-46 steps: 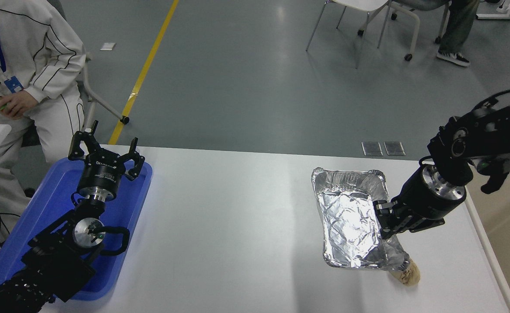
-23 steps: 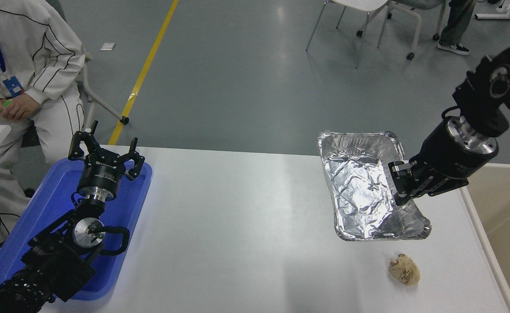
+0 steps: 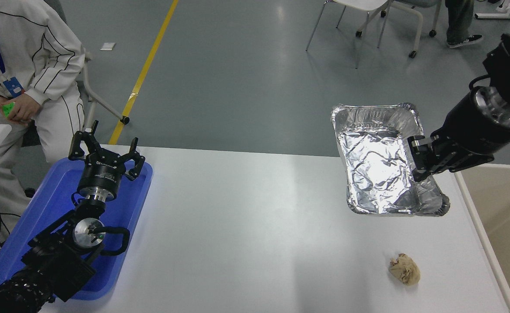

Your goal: Pick up foil plate and place in dustbin

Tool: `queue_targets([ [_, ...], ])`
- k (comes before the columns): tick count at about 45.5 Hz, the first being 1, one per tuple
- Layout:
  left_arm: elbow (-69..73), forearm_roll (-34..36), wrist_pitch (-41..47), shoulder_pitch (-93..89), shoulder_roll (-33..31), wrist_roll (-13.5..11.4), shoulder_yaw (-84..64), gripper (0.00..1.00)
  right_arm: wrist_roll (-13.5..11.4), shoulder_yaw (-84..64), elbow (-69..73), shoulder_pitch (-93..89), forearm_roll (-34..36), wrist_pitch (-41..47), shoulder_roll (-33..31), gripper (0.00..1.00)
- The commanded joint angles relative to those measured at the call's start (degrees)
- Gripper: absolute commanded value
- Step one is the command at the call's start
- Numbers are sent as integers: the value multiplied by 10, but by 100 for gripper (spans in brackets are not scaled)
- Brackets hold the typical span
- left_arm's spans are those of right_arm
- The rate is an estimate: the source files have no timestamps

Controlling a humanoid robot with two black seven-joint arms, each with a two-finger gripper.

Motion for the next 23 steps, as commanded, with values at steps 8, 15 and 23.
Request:
queue_targets([
  [8, 0, 0, 0, 0, 0, 0, 0, 100, 0, -88, -4, 31, -6, 1, -42, 0],
  [15, 0, 0, 0, 0, 0, 0, -1, 100, 0, -131, -13, 30, -9, 1, -74, 0],
  [23, 0, 0, 0, 0, 0, 0, 0, 100, 0, -176, -44, 15, -10, 1, -140, 0],
])
